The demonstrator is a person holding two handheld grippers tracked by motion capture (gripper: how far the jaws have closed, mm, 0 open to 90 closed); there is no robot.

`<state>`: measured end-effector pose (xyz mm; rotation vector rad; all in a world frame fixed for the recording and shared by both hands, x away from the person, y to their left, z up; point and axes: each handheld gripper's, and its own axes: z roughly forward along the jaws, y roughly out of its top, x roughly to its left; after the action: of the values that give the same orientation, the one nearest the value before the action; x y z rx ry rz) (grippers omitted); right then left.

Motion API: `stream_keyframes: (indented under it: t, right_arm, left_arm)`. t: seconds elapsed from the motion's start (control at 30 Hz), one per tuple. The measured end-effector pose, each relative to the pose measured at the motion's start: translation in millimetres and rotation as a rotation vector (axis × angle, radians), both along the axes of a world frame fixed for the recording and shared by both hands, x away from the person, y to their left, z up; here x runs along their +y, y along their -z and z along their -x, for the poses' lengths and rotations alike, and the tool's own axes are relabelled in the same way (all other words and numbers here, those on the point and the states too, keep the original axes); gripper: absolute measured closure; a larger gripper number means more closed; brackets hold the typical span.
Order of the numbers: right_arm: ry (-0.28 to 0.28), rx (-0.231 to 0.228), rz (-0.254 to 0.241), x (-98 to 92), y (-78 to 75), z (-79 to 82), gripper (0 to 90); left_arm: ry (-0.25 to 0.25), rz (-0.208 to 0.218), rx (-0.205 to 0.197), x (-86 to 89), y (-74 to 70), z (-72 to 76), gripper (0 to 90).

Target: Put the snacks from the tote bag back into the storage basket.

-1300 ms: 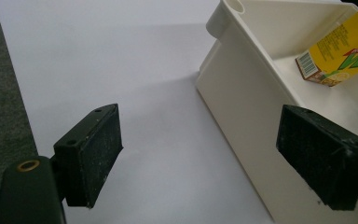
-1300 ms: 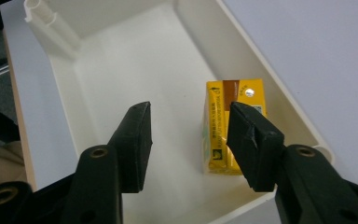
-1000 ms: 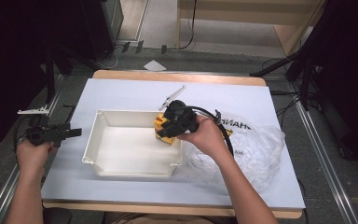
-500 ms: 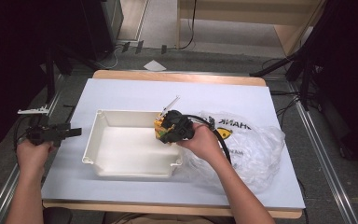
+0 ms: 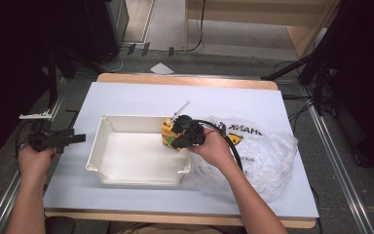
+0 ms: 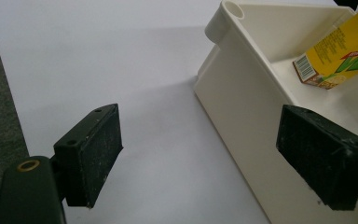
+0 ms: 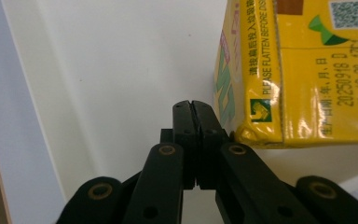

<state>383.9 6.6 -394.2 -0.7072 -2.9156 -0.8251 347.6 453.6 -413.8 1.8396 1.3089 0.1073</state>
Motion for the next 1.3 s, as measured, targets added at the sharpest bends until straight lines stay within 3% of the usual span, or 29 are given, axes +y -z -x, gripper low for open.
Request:
stream_keyframes:
  t: [0.73, 1.3]
  right_arm:
    - [0.032, -0.018, -0.003, -12.5, 0.5, -8.5, 90.0]
    - [0.045, -0.006, -0.013, -16.2, 0.1, -10.6, 89.7]
  left_arm:
    - [0.004, 0.005, 0.001, -1.0, -0.3, -0.3, 15.1]
    - [0.006, 0.004, 0.004, -1.0, 0.0, -0.5, 15.1]
